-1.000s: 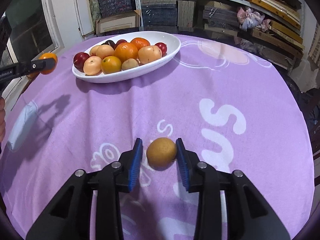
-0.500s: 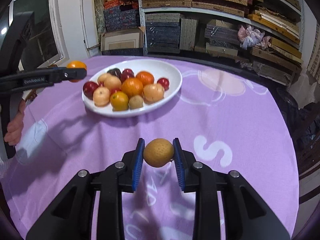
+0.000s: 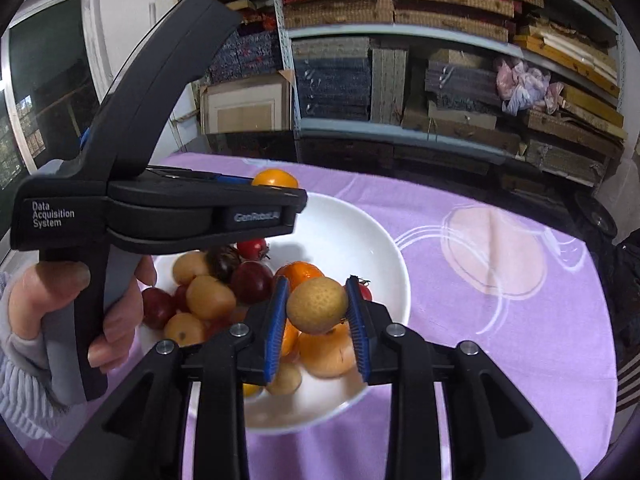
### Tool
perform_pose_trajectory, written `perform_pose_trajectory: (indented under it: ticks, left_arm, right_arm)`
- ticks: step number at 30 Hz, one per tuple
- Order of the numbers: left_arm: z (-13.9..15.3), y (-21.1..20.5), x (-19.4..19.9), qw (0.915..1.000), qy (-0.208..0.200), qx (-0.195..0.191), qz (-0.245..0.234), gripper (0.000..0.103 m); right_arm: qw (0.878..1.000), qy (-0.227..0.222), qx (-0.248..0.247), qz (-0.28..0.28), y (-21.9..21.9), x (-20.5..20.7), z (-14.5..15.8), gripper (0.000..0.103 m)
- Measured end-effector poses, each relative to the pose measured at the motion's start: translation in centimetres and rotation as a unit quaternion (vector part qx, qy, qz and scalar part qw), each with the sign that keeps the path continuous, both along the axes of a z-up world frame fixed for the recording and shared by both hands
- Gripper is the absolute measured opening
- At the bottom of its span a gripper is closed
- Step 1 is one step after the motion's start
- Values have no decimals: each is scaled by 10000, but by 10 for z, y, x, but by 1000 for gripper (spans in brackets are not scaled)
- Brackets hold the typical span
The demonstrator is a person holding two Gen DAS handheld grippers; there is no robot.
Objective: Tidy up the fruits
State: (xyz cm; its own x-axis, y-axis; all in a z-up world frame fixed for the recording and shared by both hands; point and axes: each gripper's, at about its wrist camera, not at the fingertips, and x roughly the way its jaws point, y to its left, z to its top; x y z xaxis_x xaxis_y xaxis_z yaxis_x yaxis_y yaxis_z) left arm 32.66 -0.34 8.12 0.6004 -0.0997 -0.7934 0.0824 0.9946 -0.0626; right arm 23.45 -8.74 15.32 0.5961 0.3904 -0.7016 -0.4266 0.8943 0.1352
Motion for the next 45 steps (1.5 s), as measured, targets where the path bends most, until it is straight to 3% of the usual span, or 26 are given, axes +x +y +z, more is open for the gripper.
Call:
perform_pose_trajectory:
  ticks: [7,12,19,25,30,32,36,40,45]
  left_arm:
    - [-36,10,26,9984,537,-137,120,39]
    - [-43,10,25,9985,531,-84,108,39]
    - [-31,7,17,9991,398,-20,108,41]
    - [3,11,-2,9998,108,27,193,42]
    - [50,17,-44,9991,-356,6,216,49]
    - [67,19,-66,9979,-587,39,262,64]
    - [91,21,-118,9952,-945,126,229,66]
    - [97,23,-172,9921,-1197,211,298,71]
    - [80,32,-231,9906,-1280,249,408,74]
  right_arm:
    - [9993,376,-12,-31,13,33,-28,28]
    - [9992,385,-80,-20,20,37,-36,30]
    - [9994,337,-123,-27,18,36,-33,36]
    - [10000,21,-40,24,14,14,3,38]
    - [9989,-447,130,94,6,-23,52,49]
    - [9976,-665,160,135,3,-45,68,56]
    - [9949,-944,226,276,-2,-89,90,64]
    - [9925,-1119,266,424,-1,-141,99,70]
    - [9915,-1180,207,514,1,-202,86,75]
